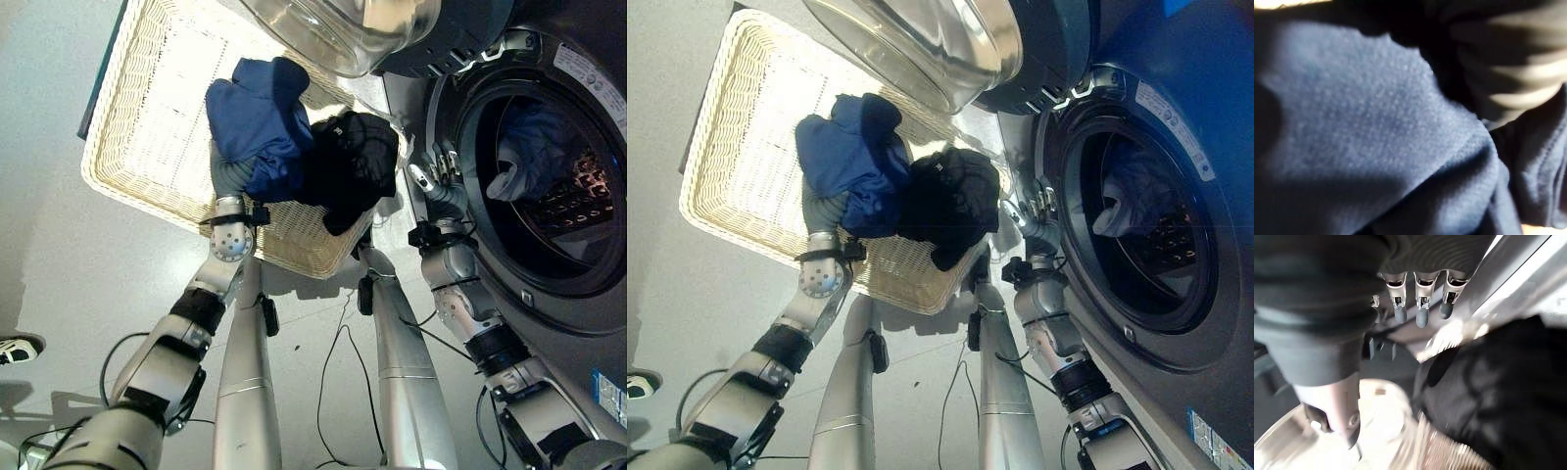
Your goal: Put the clothes into the washing machine.
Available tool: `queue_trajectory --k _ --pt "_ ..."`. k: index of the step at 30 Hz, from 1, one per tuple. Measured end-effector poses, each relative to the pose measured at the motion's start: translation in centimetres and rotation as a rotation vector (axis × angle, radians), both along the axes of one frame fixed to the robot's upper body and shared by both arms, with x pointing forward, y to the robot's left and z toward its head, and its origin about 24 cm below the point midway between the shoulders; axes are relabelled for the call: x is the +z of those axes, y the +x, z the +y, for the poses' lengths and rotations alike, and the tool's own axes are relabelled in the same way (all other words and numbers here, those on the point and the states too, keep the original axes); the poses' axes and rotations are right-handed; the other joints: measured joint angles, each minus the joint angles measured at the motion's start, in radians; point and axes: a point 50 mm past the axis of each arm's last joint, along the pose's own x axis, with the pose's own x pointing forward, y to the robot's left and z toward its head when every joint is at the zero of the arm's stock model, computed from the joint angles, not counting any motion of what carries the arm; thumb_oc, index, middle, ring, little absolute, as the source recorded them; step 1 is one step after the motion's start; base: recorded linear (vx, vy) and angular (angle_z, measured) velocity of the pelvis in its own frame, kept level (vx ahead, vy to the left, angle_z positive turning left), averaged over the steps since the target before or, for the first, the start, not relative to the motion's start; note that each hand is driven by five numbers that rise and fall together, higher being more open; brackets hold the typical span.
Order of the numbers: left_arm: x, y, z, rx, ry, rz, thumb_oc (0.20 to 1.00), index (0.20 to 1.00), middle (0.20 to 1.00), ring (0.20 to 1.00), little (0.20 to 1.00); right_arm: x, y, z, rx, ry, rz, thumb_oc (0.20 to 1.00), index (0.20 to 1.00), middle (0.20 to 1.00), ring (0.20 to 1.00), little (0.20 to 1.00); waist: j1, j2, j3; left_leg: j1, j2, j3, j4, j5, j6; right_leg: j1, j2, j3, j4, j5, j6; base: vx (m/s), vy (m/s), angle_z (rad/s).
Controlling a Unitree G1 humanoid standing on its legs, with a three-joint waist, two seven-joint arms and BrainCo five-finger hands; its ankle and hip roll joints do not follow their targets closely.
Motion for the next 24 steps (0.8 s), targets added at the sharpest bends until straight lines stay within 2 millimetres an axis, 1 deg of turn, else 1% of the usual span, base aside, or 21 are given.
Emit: queue_trajectory --k 1,2,3,4,6,7,8,11,13,15,18,20,24 --pt "0.0 0.0 0.0 0.0 0.0 0.0 0.2 0.2 0.2 0.2 0.2 0.0 0.0 0.0 0.0 0.0 0.0 1.0 1.0 1.0 1.0 1.0 0.0 0.0 0.0 0.0 0.0 0.0 0.0 0.0 0.0 0.0 0.0 0.0 0.0 0.0 0.0 0.0 0.001 0.04" --pt "0.5 -0.8 -0.4 -0.052 -0.018 -0.062 0.2 0.2 0.2 0.2 0.2 0.2 -0.3 0.1 0.013 0.012 -0.02 1.0 1.0 1.0 1.0 1.0 0.002 0.0 0.0 0.0 -0.003 -0.001 0.0 0.002 0.002 0.001 -0.003 -0.001 0.001 -0.001 0.002 0.0 0.0 0.0" --pt "0.5 -0.8 -0.4 -0.052 -0.018 -0.062 0.2 0.2 0.2 0.2 0.2 0.2 -0.3 0.1 0.013 0.012 -0.02 1.0 1.0 1.0 1.0 1.0 0.002 0.0 0.0 0.0 -0.003 -0.001 0.0 0.002 0.002 0.001 -0.003 -0.001 0.001 -0.001 0.002 0.0 0.001 0.05" --pt "1.1 -1.4 -0.9 -0.099 -0.031 -0.118 0.2 0.2 0.2 0.2 0.2 0.5 -0.5 0.0 0.017 0.018 -0.035 1.0 1.0 1.0 1.0 1.0 0.002 0.0 0.0 0.0 -0.008 -0.002 -0.001 0.002 0.003 0.001 -0.009 -0.002 0.001 -0.003 0.004 0.0 -0.006 0.05" --pt "1.7 -2.0 -1.2 -0.127 -0.036 -0.153 0.2 0.2 0.2 0.2 0.2 0.7 -0.7 0.0 0.031 0.022 -0.049 1.0 1.0 1.0 1.0 1.0 0.009 0.002 0.001 0.0 -0.012 -0.003 -0.003 0.003 0.004 0.002 -0.013 -0.003 0.001 -0.006 0.008 0.0 -0.01 0.04" --pt "2.2 -3.1 -1.6 -0.149 -0.034 -0.205 0.2 0.2 0.2 0.2 0.2 1.3 -1.5 0.2 0.078 0.006 -0.092 1.0 1.0 1.0 1.0 1.0 0.009 0.003 0.001 0.001 -0.013 -0.003 -0.005 0.004 0.005 0.001 -0.014 -0.003 0.001 -0.006 0.008 0.0 0.0 0.0" --pt "2.5 -3.5 -1.8 -0.153 -0.004 -0.231 0.2 0.2 0.2 0.2 0.2 1.8 -1.9 0.6 0.124 -0.014 -0.125 1.0 1.0 1.0 1.0 1.0 0.015 0.003 0.001 0.005 -0.013 -0.005 -0.005 0.004 0.005 0.005 -0.015 -0.004 0.005 -0.008 0.007 0.01 -0.013 0.03" --pt "3.3 -4.0 -2.4 -0.174 0.059 -0.272 0.2 0.2 0.2 0.2 0.2 2.8 -2.2 1.4 0.221 -0.071 -0.173 1.0 1.0 1.0 1.0 1.0 0.029 0.003 0.001 0.008 -0.014 -0.013 -0.001 0.004 0.004 0.005 -0.018 -0.01 0.025 -0.019 0.004 0.01 -0.018 0.07" --pt "3.7 -4.3 -2.5 -0.197 0.101 -0.29 0.2 0.2 0.2 0.2 0.2 2.9 -2.1 2.0 0.296 -0.086 -0.168 1.0 1.0 1.0 1.0 1.0 0.037 0.003 0.001 0.008 -0.014 -0.017 -0.001 0.005 0.003 0.004 -0.019 -0.016 0.032 -0.021 0.002 0.0 -0.036 0.06" --pt "3.8 -4.4 -2.8 -0.222 0.134 -0.295 0.2 0.2 0.2 0.2 0.2 2.8 -2.1 2.2 0.336 -0.09 -0.162 1.0 1.0 1.0 1.0 1.0 0.042 0.003 0.001 0.008 -0.014 -0.017 -0.001 0.005 0.003 0.004 -0.02 -0.017 0.033 -0.021 0.002 0.0 -0.018 0.01" --pt "4.0 -4.4 -3.6 -0.29 0.218 -0.295 0.2 0.2 0.2 0.2 0.2 2.8 -2.1 2.9 0.411 -0.086 -0.157 1.0 1.0 1.0 1.0 1.0 0.053 0.003 0.001 0.009 -0.018 -0.019 0.001 0.005 0.003 0.004 -0.025 -0.019 0.039 -0.022 0.002 0.0 -0.016 0.02" --pt "3.9 -4.4 -3.9 -0.322 0.243 -0.288 0.2 0.2 0.2 0.2 0.2 3.3 -2.0 3.2 0.435 -0.083 -0.176 1.0 1.0 1.0 1.0 1.0 0.053 0.003 0.001 0.009 -0.021 -0.02 0.004 0.006 0.004 0.004 -0.028 -0.019 0.042 -0.023 0.003 0.0 -0.014 0.02" --pt "4.0 -4.4 -4.5 -0.409 0.239 -0.266 0.2 0.2 0.2 0.2 0.2 4.0 -2.0 4.1 0.479 -0.074 -0.199 1.0 1.0 1.0 1.0 1.0 0.054 0.003 0.001 0.008 -0.023 -0.021 0.011 0.007 0.005 0.005 -0.031 -0.019 0.045 -0.023 0.004 0.0 0.0 0.0"
